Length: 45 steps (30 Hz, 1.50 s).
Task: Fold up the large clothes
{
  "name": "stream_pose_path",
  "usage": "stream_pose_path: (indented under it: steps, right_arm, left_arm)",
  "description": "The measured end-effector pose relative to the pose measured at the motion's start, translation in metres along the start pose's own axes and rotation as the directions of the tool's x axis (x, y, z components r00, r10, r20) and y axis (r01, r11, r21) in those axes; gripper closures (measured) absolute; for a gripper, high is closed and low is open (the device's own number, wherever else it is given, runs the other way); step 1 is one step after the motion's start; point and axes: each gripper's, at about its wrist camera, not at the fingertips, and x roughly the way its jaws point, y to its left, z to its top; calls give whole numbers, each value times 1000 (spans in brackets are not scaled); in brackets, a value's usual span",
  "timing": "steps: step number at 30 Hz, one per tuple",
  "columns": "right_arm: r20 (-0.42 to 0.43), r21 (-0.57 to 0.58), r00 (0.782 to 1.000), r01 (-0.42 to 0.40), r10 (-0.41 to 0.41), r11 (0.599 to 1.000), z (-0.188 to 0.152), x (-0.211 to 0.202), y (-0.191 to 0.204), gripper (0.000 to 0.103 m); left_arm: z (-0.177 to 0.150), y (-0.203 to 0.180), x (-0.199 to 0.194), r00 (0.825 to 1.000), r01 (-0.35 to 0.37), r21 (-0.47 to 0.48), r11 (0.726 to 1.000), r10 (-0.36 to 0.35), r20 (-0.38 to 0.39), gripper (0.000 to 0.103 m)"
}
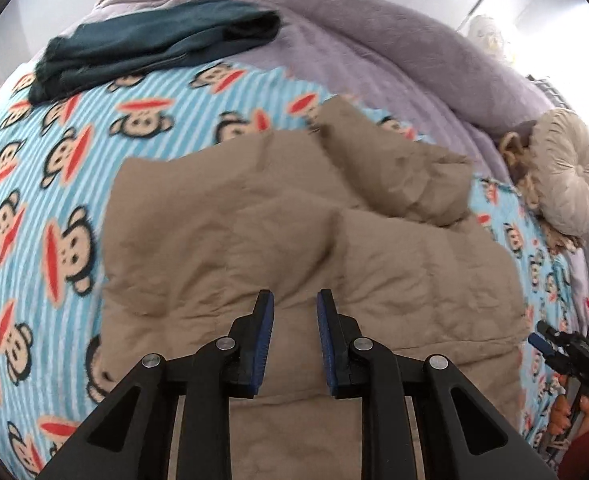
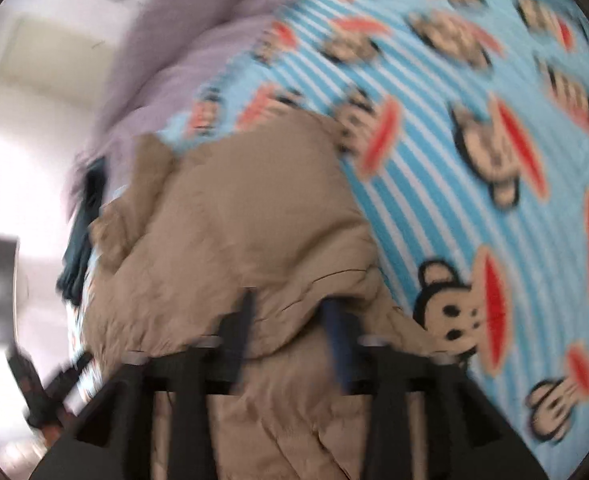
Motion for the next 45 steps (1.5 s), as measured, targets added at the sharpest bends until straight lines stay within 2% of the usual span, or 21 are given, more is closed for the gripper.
stream_pose_path:
  steps: [2,4,5,7,9,11,13,15,17,20,24,25,27,30,32,34,36,38,40,42,45]
  right_arm:
    - [59,-68,998,-7,11,998,4,-18,8,33]
    - [95,-49,995,21,-16,999,19,-22,2,33]
    - [102,-11,995,21,-19,1000,27,-19,-5,33]
    - [98,143,995,-35,22,989,46,-4,-35,33]
    - [79,290,992,-117,99,950,62,20,-63,34]
    - [35,372,982,-183,183,910,70,46,-80,41]
    - [-20,420,971,-207,237,884,71,70,-84,75]
    - [-52,390,955,-251,293,886,70,81,-72,76]
    - [-79,298,945,-281,316,912,70,82,-52,76]
    - [-124,158,964,-213,234,964,71,84,-34,76]
    - [-119,98,990,-67,79,993,79,93,-43,75]
    - [-117,104,991,-52,64,993,81,93,-47,75]
    - [-83,83,996,-9,16,996,82,79,-46,76]
    - [-8,-30,998,62,-62,998,75,49,-31,76]
    - [38,-87,998,60,-57,994,68,27,-22,76]
    - [59,-135,998,16,-8,991,64,15,-11,76]
    - [44,-185,999,-12,20,983,55,12,-1,76]
    - [8,-213,1000,-7,8,977,45,20,0,76]
    - [-31,-188,999,20,-26,982,39,39,-7,76]
    - [-67,-125,997,19,-27,992,35,54,-25,79]
    - [-57,-105,998,24,-30,994,31,58,-36,79]
  left_arm:
    - [5,-17,3,1000,29,19,999,-29,0,80]
    - [11,-38,15,999,50,37,998,-50,-3,80]
    - [12,-48,22,998,56,41,998,-56,-8,80]
    - [15,-66,36,997,72,46,996,-71,-15,80]
    - [15,-79,50,997,67,58,996,-65,-29,80]
    - [14,-87,60,999,32,83,996,-30,-34,80]
    - [11,-88,68,998,-41,130,991,45,-32,80]
    - [9,-79,73,994,-101,151,983,107,-32,80]
    - [7,-63,79,991,-119,134,984,127,-48,80]
    - [5,-48,86,994,-83,90,992,90,-68,80]
    - [2,-58,93,992,-102,113,988,109,-62,80]
    - [1,-61,94,990,-117,125,985,125,-58,80]
    - [-1,-67,95,988,-137,149,979,146,-51,80]
    - [0,-66,95,988,-140,154,978,149,-51,80]
    - [1,-65,95,988,-134,151,979,144,-55,80]
    - [1,-65,96,987,-138,154,978,148,-55,80]
    - [0,-67,97,986,-150,161,975,160,-52,80]
    - [0,-68,97,985,-158,161,974,168,-47,80]
    - [-1,-70,97,985,-161,160,974,169,-42,80]
    - [-2,-72,96,985,-160,168,973,169,-40,80]
    - [-1,-79,80,979,-197,199,960,205,-18,79]
